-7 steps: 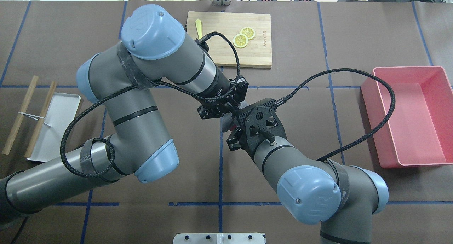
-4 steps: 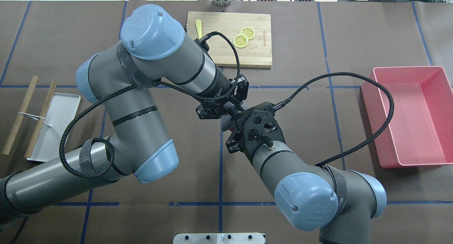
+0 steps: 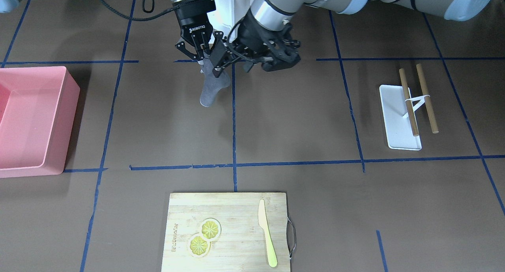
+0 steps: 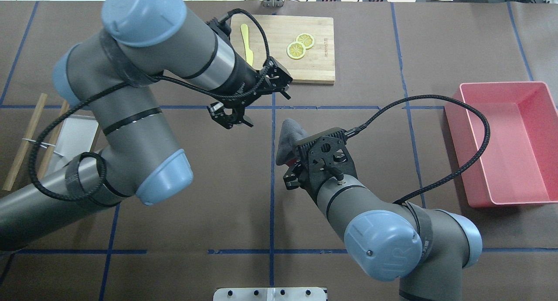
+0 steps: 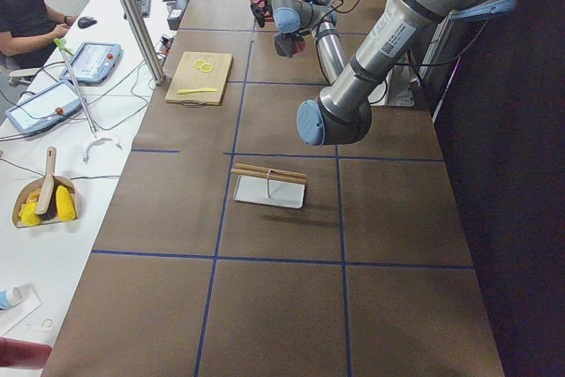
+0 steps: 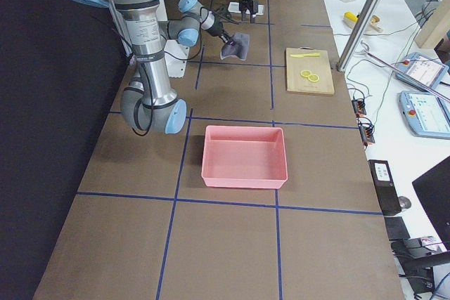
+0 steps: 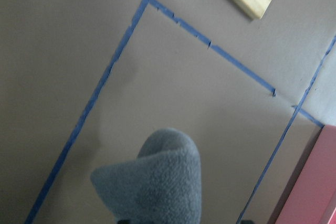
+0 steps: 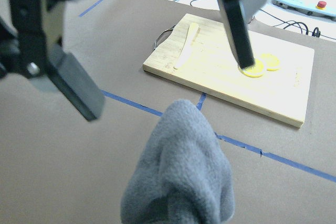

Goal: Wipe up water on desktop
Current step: 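Open the left gripper and withdraw it while the right gripper holds the towel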

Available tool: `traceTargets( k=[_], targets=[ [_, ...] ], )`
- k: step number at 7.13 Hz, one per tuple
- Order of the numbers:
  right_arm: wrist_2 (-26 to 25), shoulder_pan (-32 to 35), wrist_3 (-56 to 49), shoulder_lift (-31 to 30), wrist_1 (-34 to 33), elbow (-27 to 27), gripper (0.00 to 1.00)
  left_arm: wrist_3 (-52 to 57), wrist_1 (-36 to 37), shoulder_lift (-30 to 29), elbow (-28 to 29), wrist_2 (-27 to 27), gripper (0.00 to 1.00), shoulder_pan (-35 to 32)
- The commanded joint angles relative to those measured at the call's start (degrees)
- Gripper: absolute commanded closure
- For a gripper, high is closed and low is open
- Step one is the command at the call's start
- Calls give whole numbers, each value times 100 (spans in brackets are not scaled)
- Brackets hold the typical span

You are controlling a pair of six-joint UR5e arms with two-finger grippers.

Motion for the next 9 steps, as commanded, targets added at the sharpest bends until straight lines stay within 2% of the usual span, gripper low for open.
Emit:
traceTargets(
  k=[1, 2, 5, 6, 7, 8, 9],
  targets=[
    [839, 419, 637, -540, -14, 33, 100, 564, 13, 736, -577, 2, 5, -546],
    [1487, 805, 767, -899, -14, 25, 100, 1002, 21, 966, -622, -24, 5, -774],
    [4210, 2430, 761, -2024, 4, 69, 100, 2234, 57, 1564, -658, -24, 4, -1223],
    [4671, 2626, 647, -2202, -5, -105, 100, 2463, 57, 1679, -649, -24, 1, -1372],
    [4815, 2584, 393, -2117, 12, -542, 100, 2605, 65, 1793, -641, -24, 1, -1522],
    [5103, 2575, 373, -1681, -13, -869, 100, 2728, 65, 1855, -632, -24, 1, -1654],
    [5637, 2505, 425, -1128, -292, -1176, 100, 2929, 65, 1951, -623, -33, 1, -1794]
  ],
)
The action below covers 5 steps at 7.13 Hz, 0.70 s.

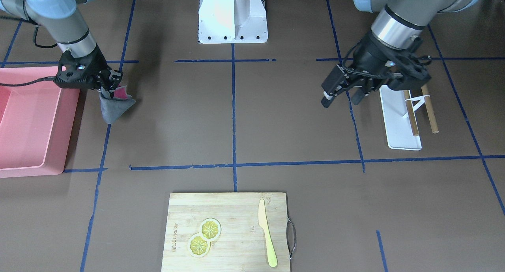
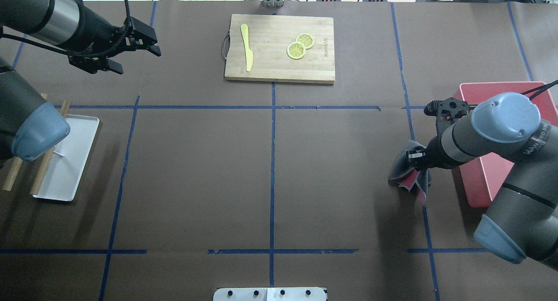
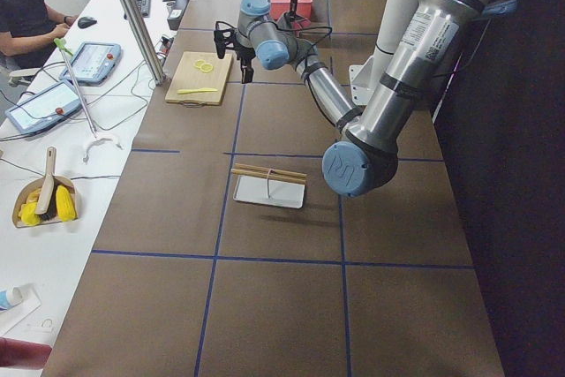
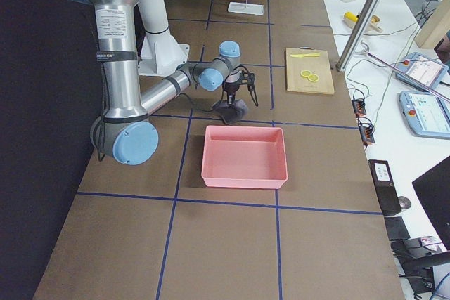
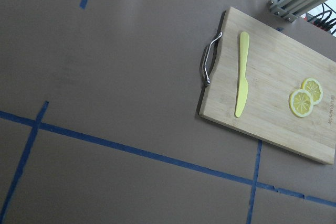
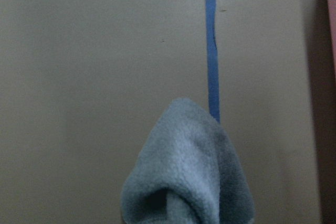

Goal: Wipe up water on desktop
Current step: 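Lower the towel with the right gripper and wipe across the table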

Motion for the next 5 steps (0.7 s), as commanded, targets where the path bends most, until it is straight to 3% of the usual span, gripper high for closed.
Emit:
traceTargets(
  k=[1, 2, 3, 5],
  targets=[
    [742, -286, 122, 1553, -645, -818, 100, 471, 1, 171, 11, -7, 1, -292],
    [744, -506, 549, 2372, -1032, -1153, 100, 621, 1, 180, 37, -7, 1, -433],
    [718, -734, 1058, 2720, -1001, -1321, 100, 710, -8, 311, 28, -16, 1, -469],
    [700, -772, 1859, 3667, -782, -2354, 100, 1245, -16, 531, -33, -33, 1, -469]
  ],
)
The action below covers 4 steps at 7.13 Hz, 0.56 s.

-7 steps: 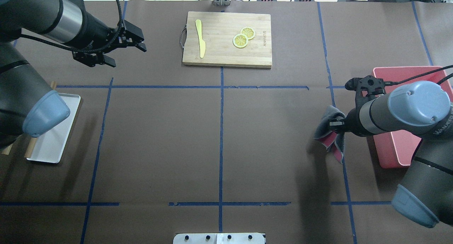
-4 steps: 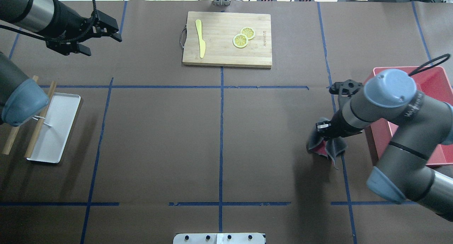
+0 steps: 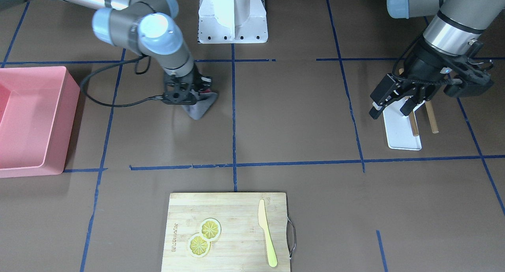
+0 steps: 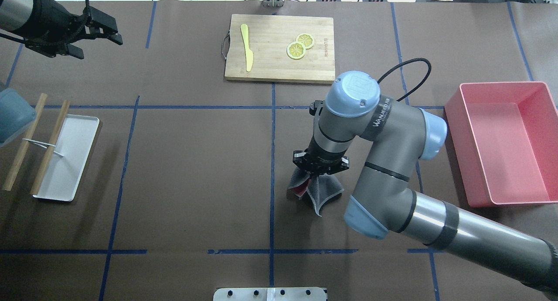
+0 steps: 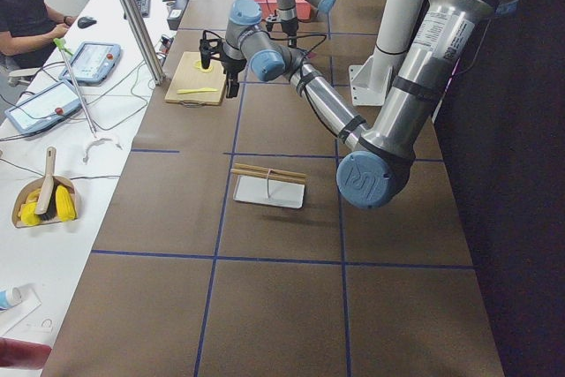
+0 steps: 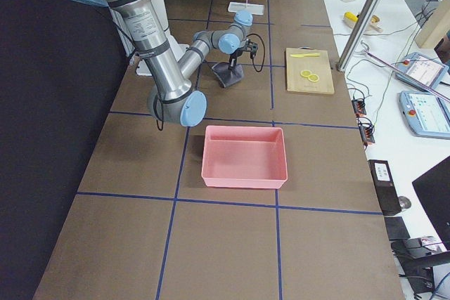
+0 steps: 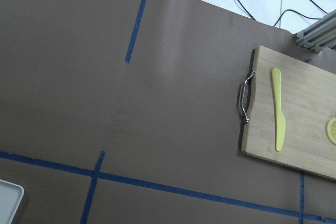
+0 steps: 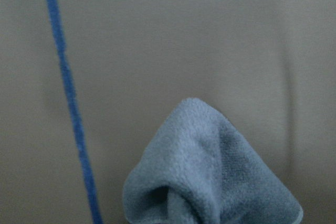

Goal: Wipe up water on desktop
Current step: 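Lower the towel with the right gripper and wipe across the table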

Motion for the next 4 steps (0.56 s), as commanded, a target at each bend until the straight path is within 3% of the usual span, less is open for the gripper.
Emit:
traceTargets(
  k=[1, 4],
  targets=[
    [65, -31, 572, 484, 264, -697, 100, 269, -4, 125, -23, -2, 1, -19],
    [92, 608, -336, -1349, 230, 511, 100, 645, -13, 309, -23, -2, 0, -63]
  ],
)
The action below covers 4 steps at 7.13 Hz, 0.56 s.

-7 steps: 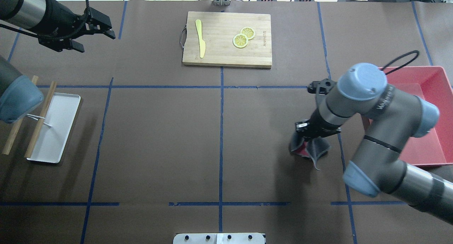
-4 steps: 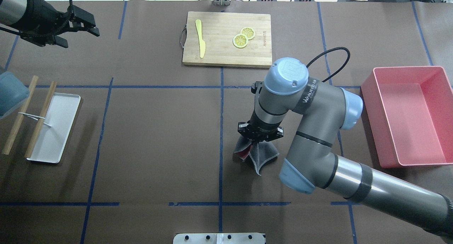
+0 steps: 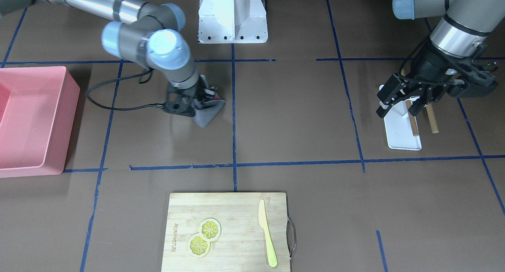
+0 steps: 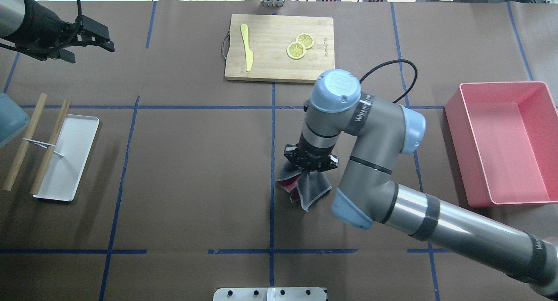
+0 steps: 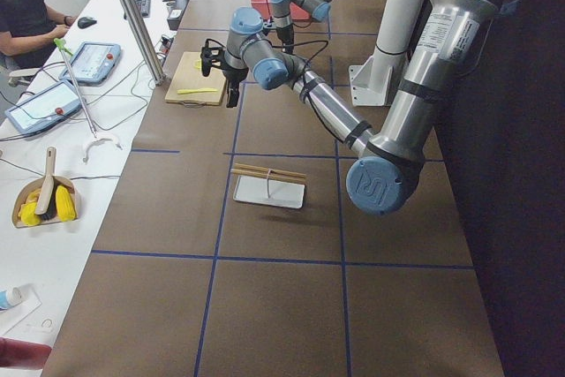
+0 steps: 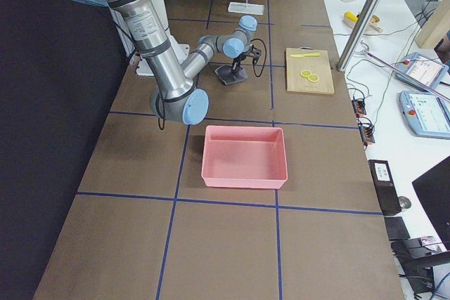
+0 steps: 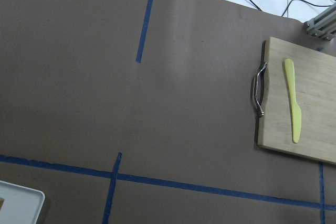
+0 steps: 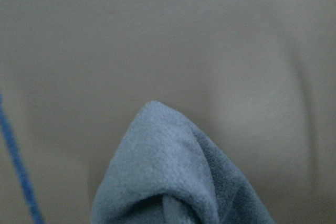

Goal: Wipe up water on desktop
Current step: 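Lower the towel with the right gripper and wipe across the table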

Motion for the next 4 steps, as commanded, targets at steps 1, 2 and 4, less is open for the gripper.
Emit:
traceTargets(
  k=[1, 2, 4],
  targets=[
    [8, 553, -932, -1062, -9, 503, 100, 237, -11, 136, -4, 5, 0, -47],
    [8, 712, -1171, -1440, -9, 686, 100, 237, -12, 136, -4, -3, 0, -56],
    [-88, 531, -1306, -1559, -44, 768, 100, 255, -12, 145, 5, 5, 0, -64]
  ],
)
